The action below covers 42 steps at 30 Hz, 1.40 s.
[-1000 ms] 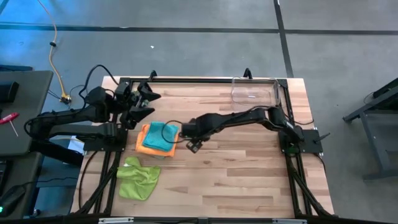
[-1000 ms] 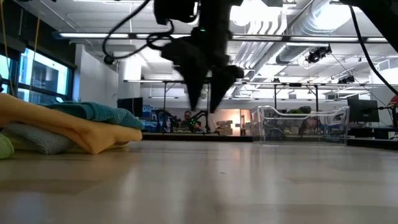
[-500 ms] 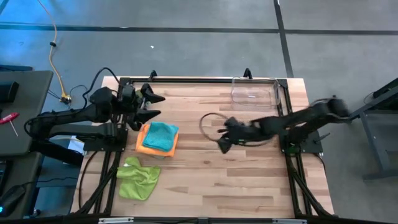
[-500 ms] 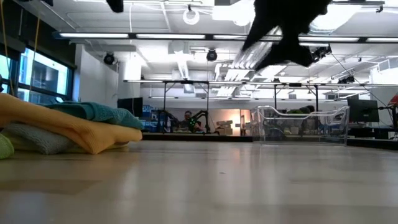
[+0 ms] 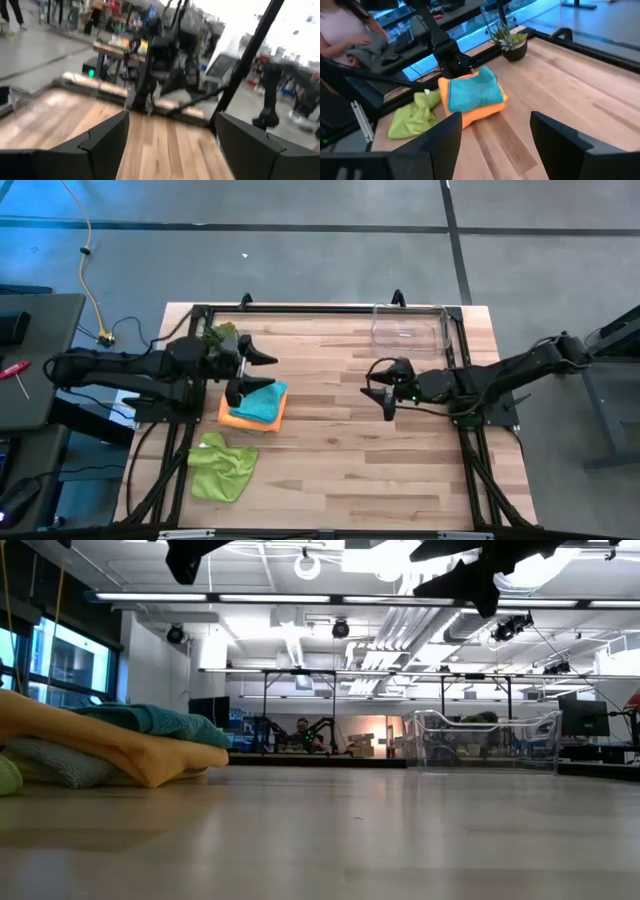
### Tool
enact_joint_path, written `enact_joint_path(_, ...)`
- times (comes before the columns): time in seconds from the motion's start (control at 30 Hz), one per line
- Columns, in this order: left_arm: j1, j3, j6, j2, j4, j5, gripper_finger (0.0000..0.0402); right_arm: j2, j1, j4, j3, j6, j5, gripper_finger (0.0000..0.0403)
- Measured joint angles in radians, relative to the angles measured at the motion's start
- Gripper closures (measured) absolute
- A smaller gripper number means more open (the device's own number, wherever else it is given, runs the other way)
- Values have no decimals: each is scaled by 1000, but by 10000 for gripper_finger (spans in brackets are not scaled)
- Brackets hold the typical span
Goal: Fold microfiber towels
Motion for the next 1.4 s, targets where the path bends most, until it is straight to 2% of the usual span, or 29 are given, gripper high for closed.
enact_joint_path(0.13, -62, 0, 26, 12, -70, -33, 115, 1, 1, 0, 0, -65, -2, 177)
enact_joint_path(0.37, -160, 0, 34, 9, -289, -28, 115, 1, 0, 31, 45, -76, 0, 177)
enact_joint_path(0.5, -221, 0, 29, 4, -409, -1, 115, 1, 0, 29, 77, -113, 58, 177)
enact_joint_path(0.67, -339, 0, 17, 12, -569, 0, 115, 1, 0, 28, 84, -121, 96, 176)
enact_joint_path(0.87, -490, -1, -78, 50, -749, -10, 115, 3, 0, 23, 84, -86, 96, 176)
enact_joint_path(1.13, -654, -50, -215, 183, -721, -41, 116, 3, -5, 6, 84, -83, 95, 176)
enact_joint_path(1.4, -735, -117, -303, 329, -693, -113, 145, 3, -43, 3, 84, -60, 96, 176)
